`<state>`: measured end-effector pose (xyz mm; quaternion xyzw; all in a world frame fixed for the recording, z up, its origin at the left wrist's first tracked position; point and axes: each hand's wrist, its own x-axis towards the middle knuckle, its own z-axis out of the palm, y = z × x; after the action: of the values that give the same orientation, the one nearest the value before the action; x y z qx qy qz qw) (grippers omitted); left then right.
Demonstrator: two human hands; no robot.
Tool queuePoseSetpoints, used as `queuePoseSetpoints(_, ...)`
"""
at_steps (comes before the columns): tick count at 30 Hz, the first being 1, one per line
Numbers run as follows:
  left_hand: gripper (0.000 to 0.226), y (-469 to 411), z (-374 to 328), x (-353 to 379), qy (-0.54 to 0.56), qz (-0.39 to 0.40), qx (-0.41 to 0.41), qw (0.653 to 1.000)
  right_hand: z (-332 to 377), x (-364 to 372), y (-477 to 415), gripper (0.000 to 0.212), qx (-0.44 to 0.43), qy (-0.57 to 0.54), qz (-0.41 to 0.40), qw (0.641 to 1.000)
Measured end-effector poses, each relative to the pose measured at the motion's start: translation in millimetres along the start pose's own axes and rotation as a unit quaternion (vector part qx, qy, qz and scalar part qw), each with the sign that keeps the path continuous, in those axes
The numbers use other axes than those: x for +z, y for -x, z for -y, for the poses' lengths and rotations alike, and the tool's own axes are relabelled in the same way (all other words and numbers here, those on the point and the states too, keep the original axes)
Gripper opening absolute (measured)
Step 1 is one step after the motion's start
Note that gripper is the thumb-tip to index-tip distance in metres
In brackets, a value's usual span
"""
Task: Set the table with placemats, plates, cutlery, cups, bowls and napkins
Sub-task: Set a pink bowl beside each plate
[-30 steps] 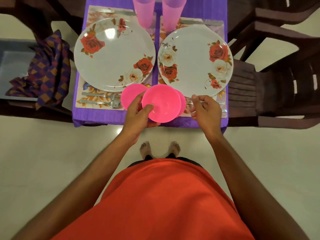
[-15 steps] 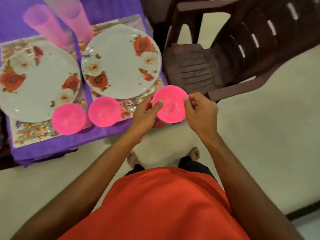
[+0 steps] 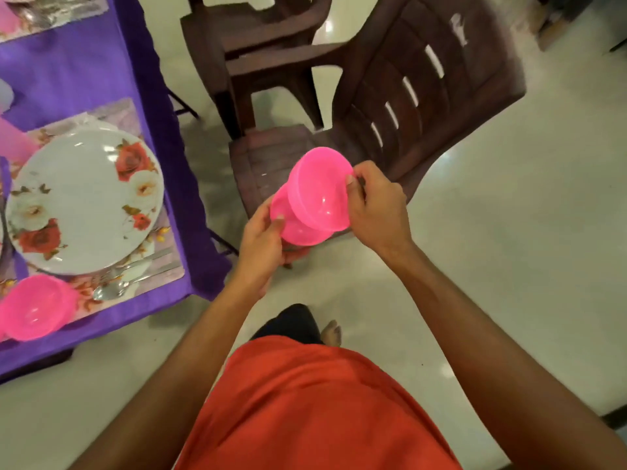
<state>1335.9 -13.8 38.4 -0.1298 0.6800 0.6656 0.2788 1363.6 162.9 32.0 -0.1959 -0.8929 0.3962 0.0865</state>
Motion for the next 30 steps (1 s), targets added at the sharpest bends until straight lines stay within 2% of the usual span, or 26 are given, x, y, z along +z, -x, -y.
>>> queuePoseSetpoints(12,0.039,-145,-34,126,0.120,-0.105,0.007,0.987,-64,-84,-240,0.024,-0.156,0.062,0.094,0.981)
queuePoseSetpoints(20,0.039,-211,-64,216,0.197,-0.204,-0.018,0.959,-120,-147,-383,0.028,-0.275,0.141,0.190,0.932)
queuePoseSetpoints(25,0.039,-246,-89,269,0.191,-0.256,0.000,0.947,-136,-147,-457,0.033,-0.333,0.104,0.254,0.902)
queuePoseSetpoints(30,0.039,-286,-109,325,0.255,-0.350,0.003,0.901,-147,-150,-523,0.030,-0.331,-0.001,0.301,0.894)
